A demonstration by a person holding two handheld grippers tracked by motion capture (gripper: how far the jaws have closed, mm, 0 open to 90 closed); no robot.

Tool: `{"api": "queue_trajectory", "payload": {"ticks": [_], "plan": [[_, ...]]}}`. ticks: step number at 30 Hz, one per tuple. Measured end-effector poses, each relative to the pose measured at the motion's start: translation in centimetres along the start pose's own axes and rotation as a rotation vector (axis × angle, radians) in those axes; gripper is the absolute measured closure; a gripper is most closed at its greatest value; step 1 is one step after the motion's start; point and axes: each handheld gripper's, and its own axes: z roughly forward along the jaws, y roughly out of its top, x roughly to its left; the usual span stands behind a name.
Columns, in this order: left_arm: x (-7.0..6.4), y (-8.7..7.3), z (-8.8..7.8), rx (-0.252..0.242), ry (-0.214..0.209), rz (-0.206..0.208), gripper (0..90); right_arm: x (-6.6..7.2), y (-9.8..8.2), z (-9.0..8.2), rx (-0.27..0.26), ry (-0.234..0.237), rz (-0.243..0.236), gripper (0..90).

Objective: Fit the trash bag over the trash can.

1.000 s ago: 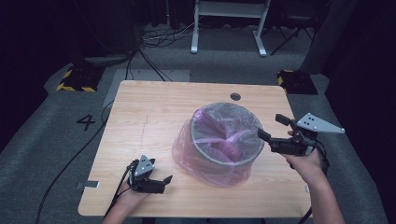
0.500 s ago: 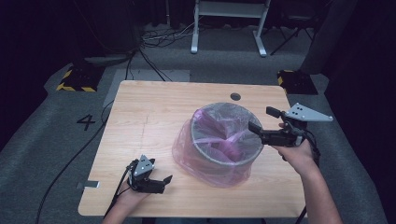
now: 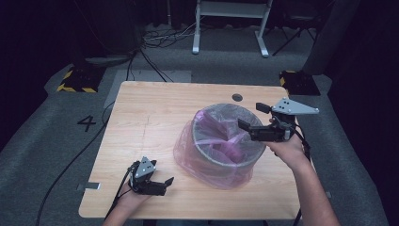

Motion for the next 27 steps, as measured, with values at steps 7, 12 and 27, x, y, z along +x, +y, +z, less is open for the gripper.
{"api": "queue_trajectory", "payload": {"ticks": [7,12,27], "plan": [[0.0,0.0,0.0,-0.001,-0.003,-0.001,6.7,0.9,1.1,1.3,0.005,0.029,-0.017,10.1],[0.0,0.0,0.0,-0.004,-0.005,0.000,6.7,1.6,1.5,2.3,0.012,0.046,-0.033,9.6],[0.0,0.0,0.0,-0.006,-0.011,0.001,6.7,2.6,2.4,5.8,0.066,0.059,-0.058,11.6]]}}
